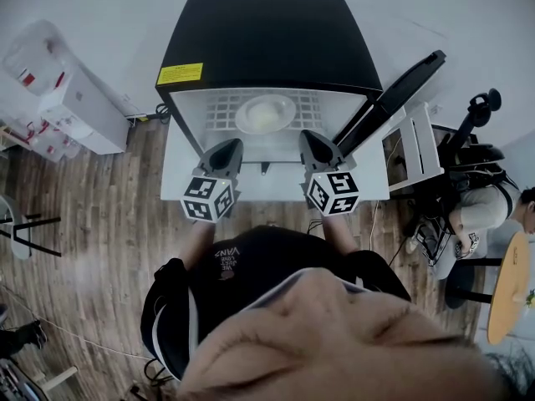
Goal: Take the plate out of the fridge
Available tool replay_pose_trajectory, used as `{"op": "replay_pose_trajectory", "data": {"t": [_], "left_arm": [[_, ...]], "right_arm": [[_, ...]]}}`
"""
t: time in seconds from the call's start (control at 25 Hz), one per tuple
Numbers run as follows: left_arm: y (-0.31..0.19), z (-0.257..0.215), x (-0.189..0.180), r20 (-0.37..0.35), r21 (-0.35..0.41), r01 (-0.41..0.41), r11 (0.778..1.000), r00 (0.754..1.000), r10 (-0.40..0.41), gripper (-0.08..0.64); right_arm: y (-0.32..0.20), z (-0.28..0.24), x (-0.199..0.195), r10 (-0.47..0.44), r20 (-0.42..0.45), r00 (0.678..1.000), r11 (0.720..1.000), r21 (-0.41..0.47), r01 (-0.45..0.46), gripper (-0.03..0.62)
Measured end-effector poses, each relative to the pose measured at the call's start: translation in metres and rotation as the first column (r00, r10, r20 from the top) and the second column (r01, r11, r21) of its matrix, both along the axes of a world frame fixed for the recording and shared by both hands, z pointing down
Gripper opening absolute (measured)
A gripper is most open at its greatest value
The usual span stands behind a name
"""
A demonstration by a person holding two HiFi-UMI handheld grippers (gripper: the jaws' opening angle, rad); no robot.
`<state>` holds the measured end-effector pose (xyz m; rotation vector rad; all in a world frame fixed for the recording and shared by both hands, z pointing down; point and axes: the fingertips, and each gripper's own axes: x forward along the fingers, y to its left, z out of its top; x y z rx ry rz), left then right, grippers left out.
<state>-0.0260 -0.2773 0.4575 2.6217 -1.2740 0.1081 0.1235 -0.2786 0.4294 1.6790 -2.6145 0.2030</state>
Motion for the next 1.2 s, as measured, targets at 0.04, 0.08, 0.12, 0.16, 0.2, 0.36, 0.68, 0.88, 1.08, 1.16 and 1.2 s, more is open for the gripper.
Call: {"op": "replay_pose_trajectory", "data": {"t": [0.04, 0.08, 0.12, 0.16, 0.2, 0.36, 0.68, 0.88, 1.08, 1.16, 1.2], "left_arm": [[-0.003, 0.001, 0.0, 0.001, -0.002, 0.004, 1.0, 1.0, -0.004, 0.015], [-0.005, 0.002, 0.001, 0.002, -0.004, 0.006, 1.0, 1.0, -0.006, 0.015], [-0.007, 0.003, 0.002, 0.004, -0.005, 0.008, 1.0, 1.0, -0.008, 0.015], [-0.008, 0.004, 0.003, 0.005, -0.007, 0.009, 1.0, 1.0, -0.009, 0.015], [-0.01, 0.005, 0.004, 0.006, -0.009, 0.009, 1.0, 1.0, -0.009, 0.015], [-0.018, 0.01, 0.006, 0.0, -0.025, 0.02, 0.999, 1.0, -0.02, 0.015], [-0.029, 0.024, 0.012, -0.007, -0.086, 0.036, 0.996, 0.999, -0.037, 0.015], [-0.032, 0.033, 0.013, -0.013, -0.121, 0.043, 0.992, 0.999, -0.045, 0.015], [-0.035, 0.039, 0.012, -0.016, -0.156, 0.057, 0.986, 0.998, -0.06, 0.015], [-0.036, 0.042, 0.011, -0.026, -0.178, 0.062, 0.982, 0.997, -0.068, 0.016], [-0.036, 0.043, 0.011, -0.034, -0.191, 0.063, 0.98, 0.997, -0.07, 0.017]], "right_arm": [[-0.002, 0.0, 0.0, -0.003, 0.0, 1.0, 1.0, -0.001, 0.003, 0.012], [-0.004, 0.001, 0.001, -0.004, 0.0, 1.0, 1.0, -0.001, 0.004, 0.012], [-0.006, 0.001, 0.002, -0.005, 0.0, 1.0, 1.0, -0.001, 0.005, 0.012], [-0.008, 0.002, 0.003, -0.004, 0.001, 1.0, 1.0, -0.003, 0.004, 0.012], [-0.01, 0.003, 0.004, -0.004, 0.001, 1.0, 1.0, -0.004, 0.004, 0.012], [-0.015, 0.008, 0.007, -0.009, 0.001, 1.0, 1.0, -0.016, 0.009, 0.012], [-0.019, 0.013, 0.011, -0.016, 0.001, 1.0, 0.999, -0.029, 0.016, 0.012], [-0.021, 0.017, 0.009, -0.024, -0.005, 1.0, 0.999, -0.04, 0.024, 0.012], [-0.022, 0.019, 0.008, -0.031, -0.009, 0.999, 0.999, -0.045, 0.031, 0.012], [-0.023, 0.019, 0.008, -0.032, -0.009, 0.999, 0.999, -0.044, 0.032, 0.012], [-0.023, 0.019, 0.008, -0.033, -0.01, 0.999, 0.998, -0.044, 0.032, 0.012]]}}
